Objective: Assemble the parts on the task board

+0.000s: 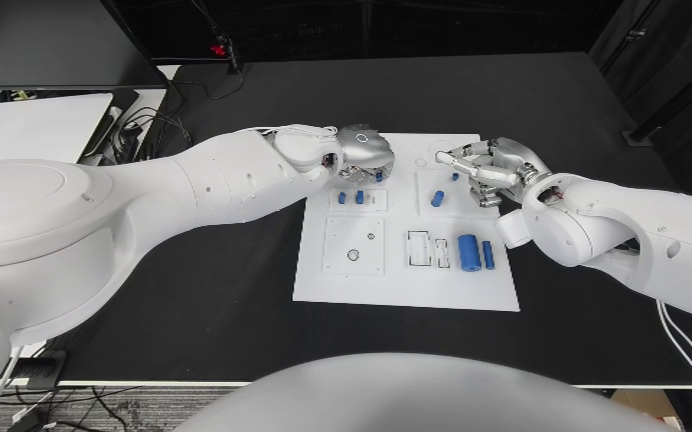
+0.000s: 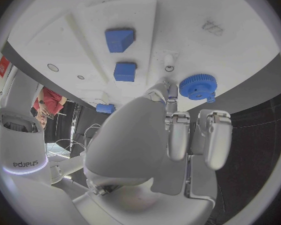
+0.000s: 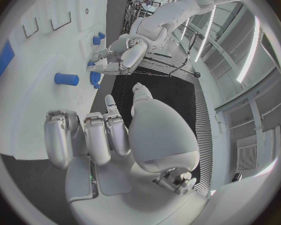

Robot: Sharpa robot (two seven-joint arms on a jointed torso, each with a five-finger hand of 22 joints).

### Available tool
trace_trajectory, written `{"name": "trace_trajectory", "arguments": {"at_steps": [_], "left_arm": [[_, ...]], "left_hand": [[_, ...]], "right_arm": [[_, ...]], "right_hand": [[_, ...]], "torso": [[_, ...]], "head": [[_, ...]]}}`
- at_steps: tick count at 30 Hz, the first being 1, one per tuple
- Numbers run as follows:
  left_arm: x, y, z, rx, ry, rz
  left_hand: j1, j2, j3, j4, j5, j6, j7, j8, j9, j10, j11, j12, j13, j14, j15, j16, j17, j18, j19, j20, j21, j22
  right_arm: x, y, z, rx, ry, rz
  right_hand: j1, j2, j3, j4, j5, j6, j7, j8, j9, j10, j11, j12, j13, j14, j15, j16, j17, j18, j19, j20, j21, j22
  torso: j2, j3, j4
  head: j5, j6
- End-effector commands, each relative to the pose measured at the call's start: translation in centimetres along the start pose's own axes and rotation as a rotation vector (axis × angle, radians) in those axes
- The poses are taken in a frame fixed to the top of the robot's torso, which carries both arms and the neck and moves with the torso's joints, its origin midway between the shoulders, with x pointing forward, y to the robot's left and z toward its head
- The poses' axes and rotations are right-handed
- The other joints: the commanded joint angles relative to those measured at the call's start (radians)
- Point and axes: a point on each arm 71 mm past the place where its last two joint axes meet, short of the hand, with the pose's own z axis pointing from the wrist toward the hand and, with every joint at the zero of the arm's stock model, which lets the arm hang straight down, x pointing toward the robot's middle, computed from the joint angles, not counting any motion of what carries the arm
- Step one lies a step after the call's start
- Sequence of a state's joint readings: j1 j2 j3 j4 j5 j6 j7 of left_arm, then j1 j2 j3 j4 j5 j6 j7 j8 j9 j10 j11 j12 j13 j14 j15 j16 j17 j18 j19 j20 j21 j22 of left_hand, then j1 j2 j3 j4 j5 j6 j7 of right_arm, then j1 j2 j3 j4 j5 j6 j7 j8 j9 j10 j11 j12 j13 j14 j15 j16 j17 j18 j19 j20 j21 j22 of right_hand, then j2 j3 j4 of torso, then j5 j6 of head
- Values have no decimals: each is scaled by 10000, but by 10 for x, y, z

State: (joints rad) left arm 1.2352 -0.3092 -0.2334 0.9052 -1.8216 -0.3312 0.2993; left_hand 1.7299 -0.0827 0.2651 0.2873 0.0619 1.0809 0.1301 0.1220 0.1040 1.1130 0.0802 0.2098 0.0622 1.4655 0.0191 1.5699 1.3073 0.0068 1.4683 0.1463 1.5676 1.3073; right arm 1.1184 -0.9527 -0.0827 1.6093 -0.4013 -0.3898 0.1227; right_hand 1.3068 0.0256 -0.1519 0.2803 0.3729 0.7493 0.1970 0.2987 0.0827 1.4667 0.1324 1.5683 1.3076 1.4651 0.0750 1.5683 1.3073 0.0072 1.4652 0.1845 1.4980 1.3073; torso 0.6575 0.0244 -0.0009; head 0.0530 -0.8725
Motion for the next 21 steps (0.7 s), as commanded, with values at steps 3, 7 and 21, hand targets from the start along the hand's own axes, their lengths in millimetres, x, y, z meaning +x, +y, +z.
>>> {"name": "trace_trajectory", "arguments": {"at_steps": [3, 7, 21], "left_arm": [[1, 1, -3, 75, -313, 168], [-1, 2, -5, 132, -641, 276], [-29, 9, -20, 255, -2033, 815]], "left_hand": [[18, -18, 97, 16, 12, 158, 25, 76, 4, 126, 5, -102, -11, 1053, 85, 9, 2635, -68, 1025, -85, 32, 2634], [-4, -22, 139, 19, 21, 225, 22, 93, 11, 171, 4, -152, -13, 1053, 86, 9, 2635, -68, 1025, -87, 32, 2634], [-228, -50, 248, 35, 5, 465, -34, 150, 53, 359, -36, -340, -7, 1053, 56, 9, 2635, -68, 1025, -97, 32, 2634]], "right_arm": [[1, 1, 0, -61, 79, -6], [0, 1, 0, -59, 70, -8], [0, 0, 0, -20, 55, -11]], "right_hand": [[-4, 120, -50, 7, 53, 8, 124, 50, 14, 1041, 52, 25, 2632, 1057, 45, 25, 2635, 182, 333, 38, -34, 2294], [-4, 120, -50, 7, 53, 8, 124, 50, 14, 1041, 52, 25, 2632, 1057, 45, 25, 2635, 182, 333, 38, -34, 2294], [5, 128, -53, 2, 67, 10, 122, 63, 15, 1041, 49, 25, 2632, 1057, 43, 25, 2635, 183, 331, 37, -36, 2294]], "torso": [[0, -4, -6], [-3, -2, 2], [-6, 12, 25]], "head": [[-5, -1], [-18, -1], [48, -1]]}}
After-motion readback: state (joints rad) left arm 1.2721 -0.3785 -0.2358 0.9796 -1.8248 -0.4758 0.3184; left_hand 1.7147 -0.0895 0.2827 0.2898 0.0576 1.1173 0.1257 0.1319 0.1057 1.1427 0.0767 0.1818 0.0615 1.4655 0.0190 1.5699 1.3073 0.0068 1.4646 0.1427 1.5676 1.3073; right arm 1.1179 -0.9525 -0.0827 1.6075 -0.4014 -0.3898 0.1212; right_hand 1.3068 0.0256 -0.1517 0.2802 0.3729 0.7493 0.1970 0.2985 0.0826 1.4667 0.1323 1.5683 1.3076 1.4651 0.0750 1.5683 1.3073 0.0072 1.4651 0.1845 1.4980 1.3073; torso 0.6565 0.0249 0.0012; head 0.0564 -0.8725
